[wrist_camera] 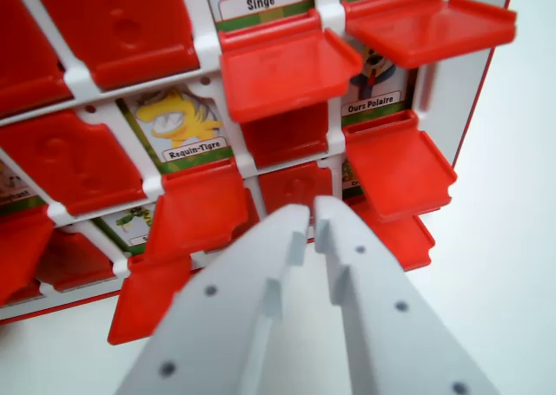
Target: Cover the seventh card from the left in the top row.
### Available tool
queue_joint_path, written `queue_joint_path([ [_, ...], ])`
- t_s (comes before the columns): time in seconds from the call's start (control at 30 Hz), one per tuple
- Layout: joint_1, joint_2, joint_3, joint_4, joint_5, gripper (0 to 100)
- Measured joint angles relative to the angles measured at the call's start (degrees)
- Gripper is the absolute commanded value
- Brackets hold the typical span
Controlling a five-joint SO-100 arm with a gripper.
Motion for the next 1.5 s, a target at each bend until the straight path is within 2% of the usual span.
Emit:
queue_joint_path([
  [0.8, -0.2, -13.3, -13.4, -1.0, 0.0, 0],
  [1.13, -1.6, -13.4, -14.9, -10.1, 0.0, 0],
  [1.2, -1.8, -13.4, -15.0, -12.0, 0.79, 0],
  [1.3, -2.2, -13.1, -12.0, -19.1, 1.58, 0],
  [1.37, -2.6, -12.7, -9.1, -22.7, 1.49, 0],
  [1.5, -2.6, -12.1, -8.9, -17.1, 1.41, 0],
])
